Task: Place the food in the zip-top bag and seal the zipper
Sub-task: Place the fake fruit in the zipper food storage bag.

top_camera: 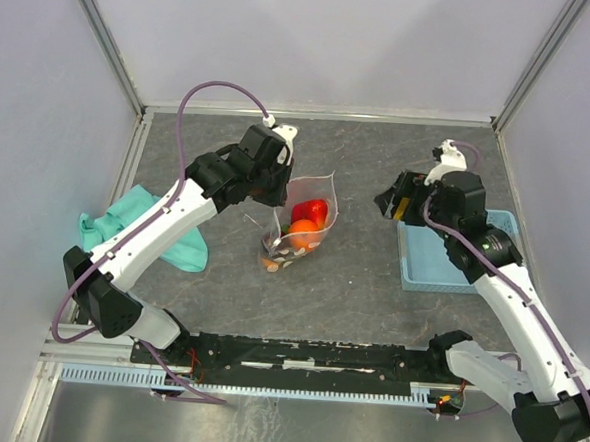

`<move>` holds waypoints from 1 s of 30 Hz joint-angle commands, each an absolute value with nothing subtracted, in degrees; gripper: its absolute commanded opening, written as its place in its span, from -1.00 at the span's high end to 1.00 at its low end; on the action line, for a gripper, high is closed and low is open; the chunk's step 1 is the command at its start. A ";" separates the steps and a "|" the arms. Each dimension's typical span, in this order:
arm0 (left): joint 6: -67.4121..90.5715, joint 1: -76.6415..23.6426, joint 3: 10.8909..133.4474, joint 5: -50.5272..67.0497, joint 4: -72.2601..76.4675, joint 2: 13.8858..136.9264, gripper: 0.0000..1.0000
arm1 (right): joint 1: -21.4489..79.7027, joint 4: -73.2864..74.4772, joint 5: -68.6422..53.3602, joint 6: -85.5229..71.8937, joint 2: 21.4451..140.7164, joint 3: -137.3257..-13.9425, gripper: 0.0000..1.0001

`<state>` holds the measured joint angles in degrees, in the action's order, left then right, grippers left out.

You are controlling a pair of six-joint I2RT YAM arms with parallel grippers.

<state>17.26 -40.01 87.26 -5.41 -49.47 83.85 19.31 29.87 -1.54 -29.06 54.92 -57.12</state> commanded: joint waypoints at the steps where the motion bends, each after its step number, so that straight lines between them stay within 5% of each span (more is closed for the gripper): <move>1: 13.44 -40.24 90.76 -5.55 -49.73 83.56 0.95 | 25.12 19.15 -3.56 -27.50 56.68 -61.86 -0.39; 15: 13.26 -40.19 91.12 -4.80 -50.17 83.55 0.95 | 41.80 1.28 -8.12 -23.51 70.97 -66.11 -0.44; 30: 14.05 -40.22 90.93 -3.80 -50.12 83.87 0.95 | 43.90 -9.79 -5.87 -25.25 80.11 -59.26 -0.59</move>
